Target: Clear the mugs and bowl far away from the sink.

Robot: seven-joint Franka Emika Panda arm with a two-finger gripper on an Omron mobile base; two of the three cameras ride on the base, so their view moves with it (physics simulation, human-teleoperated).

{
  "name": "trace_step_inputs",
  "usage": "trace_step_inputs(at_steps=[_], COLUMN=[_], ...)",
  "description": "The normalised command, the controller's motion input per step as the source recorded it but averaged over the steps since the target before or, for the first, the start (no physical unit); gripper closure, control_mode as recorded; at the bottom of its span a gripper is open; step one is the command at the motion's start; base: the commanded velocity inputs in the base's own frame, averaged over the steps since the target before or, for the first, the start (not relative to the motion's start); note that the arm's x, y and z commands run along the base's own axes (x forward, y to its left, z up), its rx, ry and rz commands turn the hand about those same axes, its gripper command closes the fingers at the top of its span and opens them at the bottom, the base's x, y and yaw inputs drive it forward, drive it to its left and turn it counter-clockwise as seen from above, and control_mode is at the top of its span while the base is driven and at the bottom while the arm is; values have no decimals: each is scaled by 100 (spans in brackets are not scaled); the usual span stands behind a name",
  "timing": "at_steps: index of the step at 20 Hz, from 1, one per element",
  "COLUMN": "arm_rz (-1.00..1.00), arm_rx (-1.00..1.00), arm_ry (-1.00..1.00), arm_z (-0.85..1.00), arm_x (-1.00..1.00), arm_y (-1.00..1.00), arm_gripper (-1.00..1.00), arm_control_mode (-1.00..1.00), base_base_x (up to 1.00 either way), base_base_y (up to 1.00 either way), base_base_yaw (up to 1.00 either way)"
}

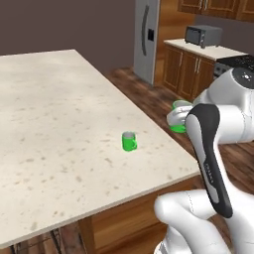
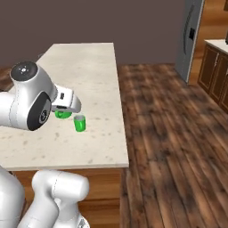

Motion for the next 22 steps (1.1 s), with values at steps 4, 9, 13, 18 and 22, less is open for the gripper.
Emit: trace_step_inputs(at_steps=[4,9,13,18,22], arm_rz=[0,0,0,0,-17], arm_rx=[0,0,0,0,0], arm_ry=[0,0,0,0,1], arm_z=[0,0,0,0,-21], arm_x=[0,0,0,0,39], arm_y=[0,0,0,0,1], arm_gripper=[100,100,100,100,100], arm_control_mode=[100,100,100,100,-100], base_base_x=[100,100,98,89,19], base_base_y=[0,0,0,8,5], base_base_yaw=[-1,-13,-36,-49,-9])
